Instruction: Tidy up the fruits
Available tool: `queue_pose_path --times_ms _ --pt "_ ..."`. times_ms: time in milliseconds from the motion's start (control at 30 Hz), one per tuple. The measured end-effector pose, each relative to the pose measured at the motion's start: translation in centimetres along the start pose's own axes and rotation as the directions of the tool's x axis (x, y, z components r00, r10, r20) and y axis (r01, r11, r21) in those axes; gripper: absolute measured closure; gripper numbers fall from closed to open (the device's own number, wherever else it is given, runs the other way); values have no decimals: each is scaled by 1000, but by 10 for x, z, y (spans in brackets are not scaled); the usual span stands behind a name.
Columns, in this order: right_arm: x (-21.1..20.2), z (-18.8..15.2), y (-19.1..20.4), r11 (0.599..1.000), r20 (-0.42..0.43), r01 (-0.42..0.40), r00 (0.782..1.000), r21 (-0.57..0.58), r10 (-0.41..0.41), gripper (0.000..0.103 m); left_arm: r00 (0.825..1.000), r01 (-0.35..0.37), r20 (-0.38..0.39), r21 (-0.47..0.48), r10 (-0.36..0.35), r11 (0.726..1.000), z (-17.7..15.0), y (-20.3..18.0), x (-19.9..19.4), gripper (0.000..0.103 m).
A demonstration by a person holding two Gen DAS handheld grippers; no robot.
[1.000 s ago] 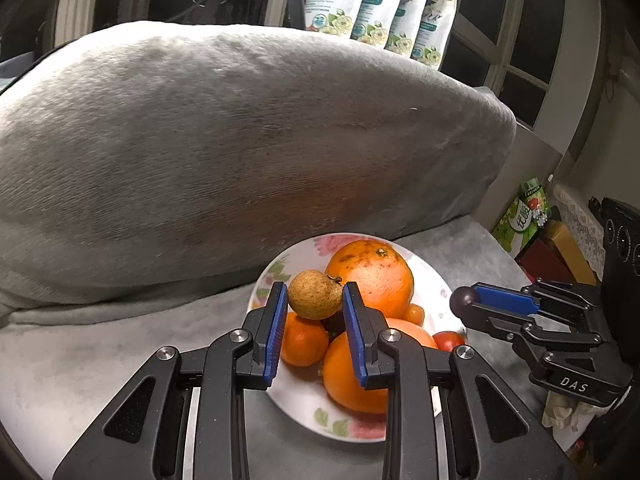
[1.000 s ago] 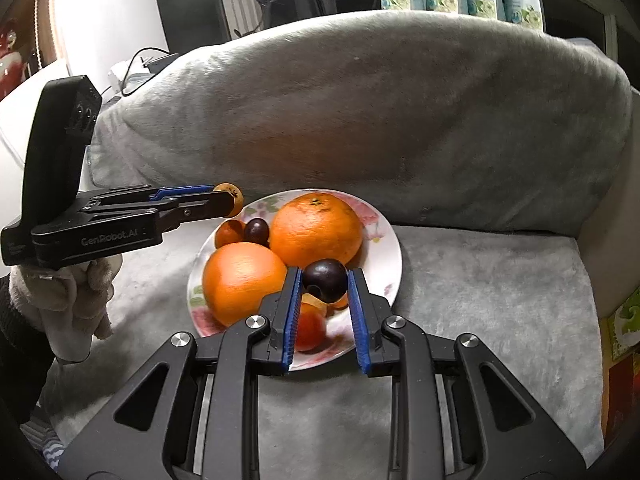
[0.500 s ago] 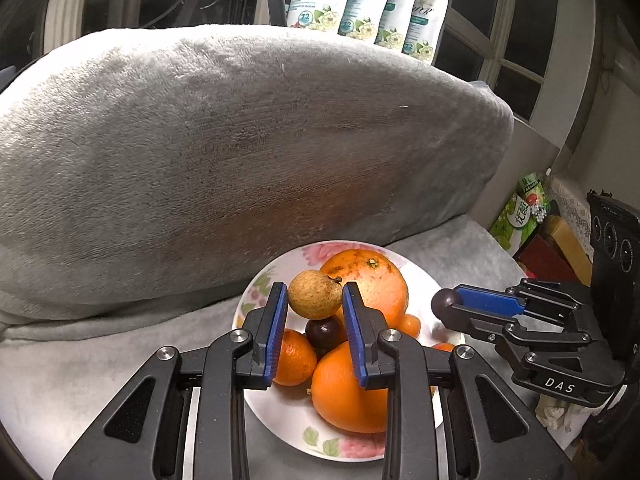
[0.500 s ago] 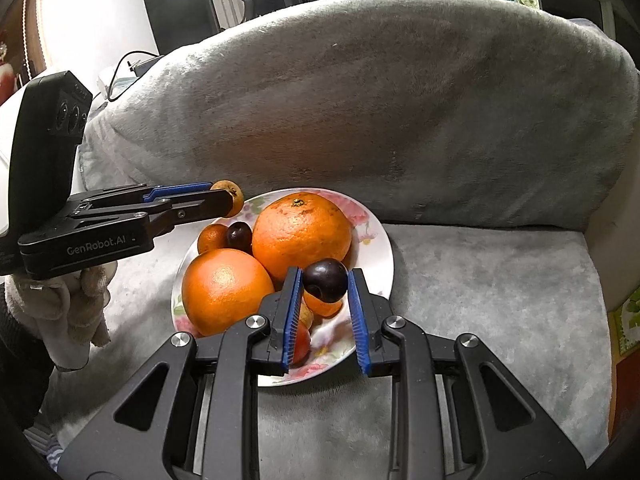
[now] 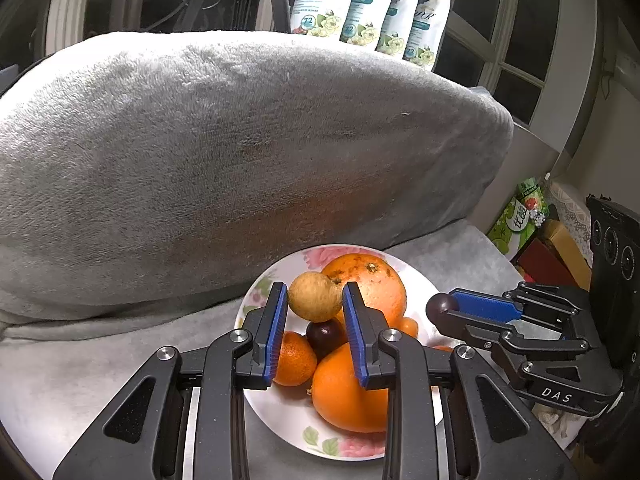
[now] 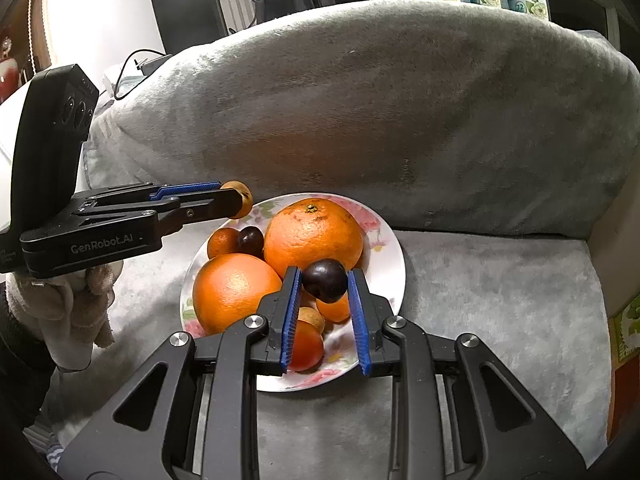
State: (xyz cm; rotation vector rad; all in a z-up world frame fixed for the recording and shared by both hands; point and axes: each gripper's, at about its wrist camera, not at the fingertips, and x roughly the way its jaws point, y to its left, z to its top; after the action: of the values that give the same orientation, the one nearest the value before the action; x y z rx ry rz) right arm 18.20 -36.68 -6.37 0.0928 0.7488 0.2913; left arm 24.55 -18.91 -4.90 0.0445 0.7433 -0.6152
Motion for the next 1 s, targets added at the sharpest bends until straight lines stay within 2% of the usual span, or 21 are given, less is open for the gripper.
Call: queue_pose_path --times_ms 100,167,233,300,400,433,467,533,633,700,767,900,1000 --pt "-1 0 2 1000 0 -1 1000 -4 1 76 1000 2 6 2 -2 1000 1 -2 -2 76" --pt "-2 1 3 1000 6 -4 1000 -7 4 61 1000 3 7 5 -3 1000 2 -3 -4 76" --pt "-4 1 5 1000 15 -1 1000 -11 1 54 1000 4 8 7 -4 1000 3 -3 -4 76" --pt "-6 1 6 1000 18 -6 1000 -14 6 53 1000 2 9 8 -2 1000 3 -4 -5 76" --pt "-6 1 7 1000 16 -7 1000 -13 7 47 1000 4 9 6 -4 1000 3 -4 -6 67" --pt "-6 1 7 1000 15 -8 1000 -13 8 39 1000 5 8 9 -5 1000 3 -4 -5 64" --pt "-6 0 7 1000 17 -8 1000 -13 8 34 1000 5 8 12 -5 1000 3 -5 -6 55" --pt "-7 -1 8 1000 19 -4 1000 -16 5 33 1000 -2 12 12 2 1000 2 -6 -7 43" --pt "-8 -3 9 1000 17 -2 1000 -16 2 32 1000 -8 14 9 8 1000 3 -6 -8 40" --pt "-10 -4 9 1000 17 1 1000 -14 -1 29 1000 -16 13 4 16 1000 3 -6 -8 32" --pt "-12 -5 9 1000 23 5 1000 -13 -5 21 1000 -17 11 -1 17 1000 3 -6 -9 31" --pt "-17 -5 11 1000 34 6 999 -11 -6 19 1000 -25 8 -7 25 1000 2 -6 -11 31" --pt "-19 -6 13 1000 33 9 999 -14 -9 15 999 -36 5 -15 36 999 1 -6 -11 23"
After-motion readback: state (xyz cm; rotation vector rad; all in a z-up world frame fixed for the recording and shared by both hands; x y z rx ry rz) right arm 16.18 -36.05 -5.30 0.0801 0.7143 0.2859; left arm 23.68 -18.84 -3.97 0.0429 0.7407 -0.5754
